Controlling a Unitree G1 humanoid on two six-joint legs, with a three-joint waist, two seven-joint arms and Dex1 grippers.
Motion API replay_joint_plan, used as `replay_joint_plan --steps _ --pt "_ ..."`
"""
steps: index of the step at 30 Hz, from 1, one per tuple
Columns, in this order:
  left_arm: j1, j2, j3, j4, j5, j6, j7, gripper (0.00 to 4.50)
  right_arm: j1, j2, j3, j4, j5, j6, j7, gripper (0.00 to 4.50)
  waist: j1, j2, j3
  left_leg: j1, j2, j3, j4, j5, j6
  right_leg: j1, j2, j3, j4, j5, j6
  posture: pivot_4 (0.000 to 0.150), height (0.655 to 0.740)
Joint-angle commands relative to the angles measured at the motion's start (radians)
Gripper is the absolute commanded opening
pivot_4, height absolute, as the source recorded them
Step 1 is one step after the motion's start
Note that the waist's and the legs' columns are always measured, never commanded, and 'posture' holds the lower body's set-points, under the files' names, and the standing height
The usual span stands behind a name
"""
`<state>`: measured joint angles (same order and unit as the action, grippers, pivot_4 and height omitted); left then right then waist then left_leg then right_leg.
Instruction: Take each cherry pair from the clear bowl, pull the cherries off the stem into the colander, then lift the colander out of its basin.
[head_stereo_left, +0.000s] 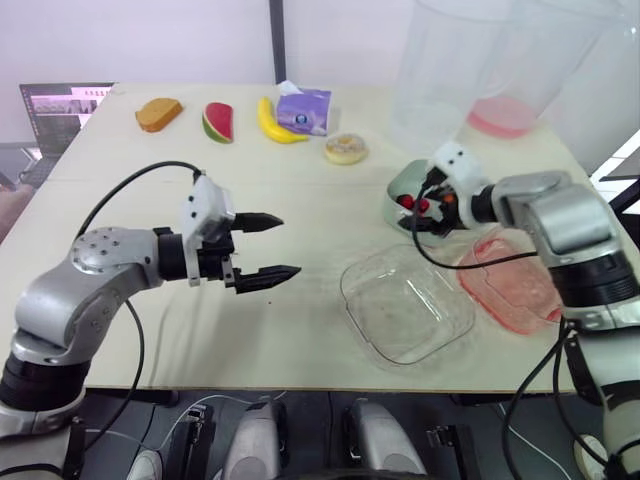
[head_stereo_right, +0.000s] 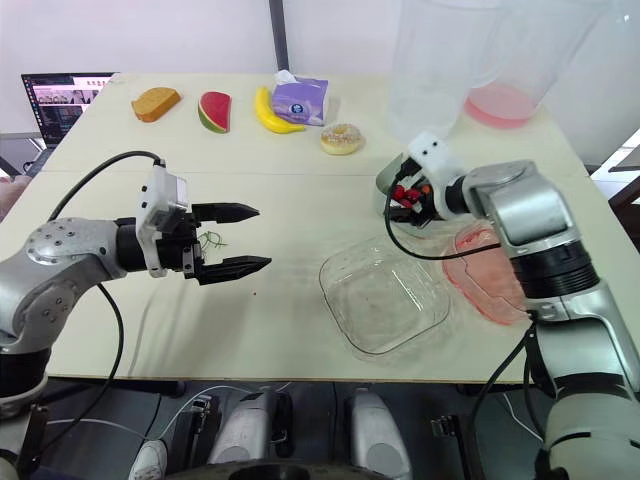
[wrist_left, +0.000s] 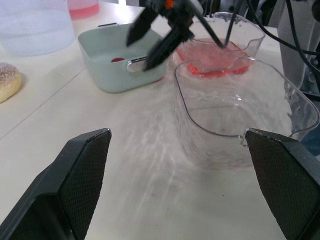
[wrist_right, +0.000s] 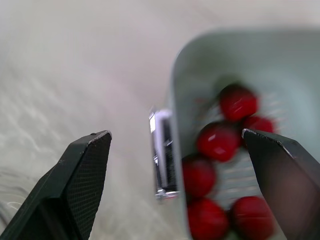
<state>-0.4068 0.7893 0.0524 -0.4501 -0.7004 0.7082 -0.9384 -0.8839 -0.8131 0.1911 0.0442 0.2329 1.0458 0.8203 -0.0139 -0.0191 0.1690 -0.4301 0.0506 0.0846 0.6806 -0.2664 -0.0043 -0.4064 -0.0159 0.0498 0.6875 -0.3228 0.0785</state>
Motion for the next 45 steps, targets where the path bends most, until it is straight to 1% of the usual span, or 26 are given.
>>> replay_joint_plan --steps 1,2,4,8,11,14,16,17,18,21,24,28,34,45 --pt "-0.024 0.001 0.003 -0.002 0.001 -0.025 -0.02 4.5 -0.025 -0.027 -0.141 -0.126 0.061 0.056 -0.009 4.44 -0.001 0.0 0.0 0.0 0.0 0.0 0.0 0.0 0.0 0.0 0.0 0.0 0.0 0.0 0.0 0.15 0.74" --pt "-0.027 0.0 0.004 0.001 0.001 -0.028 -0.025 4.5 -0.015 -0.027 -0.187 -0.171 0.091 0.085 -0.01 4.44 -0.001 0.0 0.0 0.0 0.0 0.0 0.0 0.0 0.0 0.0 0.0 0.0 0.0 0.0 0.0 0.15 0.74" --pt "-0.026 0.003 0.025 0.007 -0.013 -0.042 -0.053 4.5 0.039 -0.029 -0.308 -0.321 0.168 0.125 -0.004 4.44 0.0 0.0 0.0 0.0 0.0 0.0 0.0 0.0 0.0 0.0 0.0 0.0 0.0 0.0 0.0 0.15 0.74" --pt "-0.004 0.039 0.083 0.028 -0.041 -0.058 -0.116 4.5 0.218 0.01 -0.613 -0.628 0.372 0.287 0.019 4.44 0.002 0.0 0.0 0.0 0.0 -0.002 -0.002 0.0 0.0 0.001 0.0 -0.001 -0.001 0.0 0.0 0.15 0.74" --pt "0.027 0.068 0.111 0.043 -0.039 -0.073 -0.151 4.5 0.426 0.03 -0.832 -0.801 0.476 0.306 0.054 4.44 0.002 0.0 0.0 0.001 0.0 -0.002 -0.002 0.0 0.0 0.003 -0.001 -0.002 -0.002 0.0 0.0 0.15 0.74" --pt "0.057 0.082 0.133 0.05 -0.033 -0.095 -0.17 4.5 0.621 0.078 -1.021 -0.898 0.554 0.277 0.075 4.44 0.0 0.0 0.0 0.005 0.0 -0.002 -0.002 0.0 0.0 0.008 -0.002 -0.002 -0.004 0.0 0.0 0.15 0.74" --pt "0.094 0.097 0.137 0.075 0.001 -0.128 -0.187 4.5 0.834 0.118 -1.122 -0.953 0.545 0.204 0.113 4.44 0.001 -0.001 -0.001 0.006 -0.001 -0.002 -0.002 0.0 0.0 0.01 -0.001 -0.002 -0.004 0.0 0.0 0.15 0.74" --pt "0.107 0.103 0.136 0.084 0.015 -0.141 -0.193 4.5 0.905 0.129 -1.148 -0.966 0.544 0.175 0.121 4.44 0.002 -0.001 -0.001 0.007 -0.001 -0.003 -0.002 0.0 0.0 0.011 -0.001 -0.003 -0.005 0.0 0.0 0.15 0.74" --pt "0.119 0.109 0.134 0.095 0.03 -0.158 -0.203 4.5 0.964 0.144 -1.168 -0.969 0.543 0.144 0.121 4.44 0.001 -0.001 -0.001 0.008 -0.001 -0.003 -0.003 0.0 0.0 0.011 -0.001 -0.003 -0.005 0.0 0.0 0.15 0.74" --pt "0.147 0.117 0.135 0.127 0.056 -0.186 -0.213 4.5 1.133 0.168 -1.172 -0.94 0.473 0.02 0.114 4.44 -0.004 0.0 -0.001 0.009 0.0 -0.002 -0.003 0.0 0.0 0.012 -0.001 -0.002 -0.005 0.0 0.0 0.15 0.74" --pt "0.158 0.12 0.139 0.145 0.07 -0.205 -0.224 4.5 1.229 0.177 -1.168 -0.91 0.447 -0.077 0.107 4.44 -0.005 0.0 -0.001 0.011 0.0 -0.001 -0.003 0.0 0.0 0.013 -0.001 -0.001 -0.005 0.0 0.0 0.15 0.74" --pt "0.164 0.123 0.141 0.148 0.076 -0.215 -0.23 4.5 1.275 0.165 -1.158 -0.847 0.433 -0.173 0.094 4.44 -0.003 0.0 -0.001 0.011 0.0 -0.001 -0.003 0.0 0.0 0.013 -0.001 -0.001 -0.005 -0.001 0.0 0.15 0.74" --pt "0.167 0.12 0.149 0.132 0.068 -0.209 -0.224 4.5 1.319 0.14 -1.103 -0.802 0.41 -0.255 0.072 4.44 -0.001 0.0 -0.001 0.011 0.0 -0.001 -0.003 0.0 0.0 0.013 -0.001 -0.001 -0.005 -0.001 0.0 0.15 0.74" --pt "0.165 0.119 0.154 0.11 0.056 -0.193 -0.208 4.5 1.328 0.111 -1.074 -0.787 0.454 -0.286 0.035 4.44 0.0 0.0 -0.001 0.011 0.0 -0.001 -0.003 0.0 0.0 0.013 -0.001 -0.001 -0.005 -0.001 0.0 0.15 0.74"
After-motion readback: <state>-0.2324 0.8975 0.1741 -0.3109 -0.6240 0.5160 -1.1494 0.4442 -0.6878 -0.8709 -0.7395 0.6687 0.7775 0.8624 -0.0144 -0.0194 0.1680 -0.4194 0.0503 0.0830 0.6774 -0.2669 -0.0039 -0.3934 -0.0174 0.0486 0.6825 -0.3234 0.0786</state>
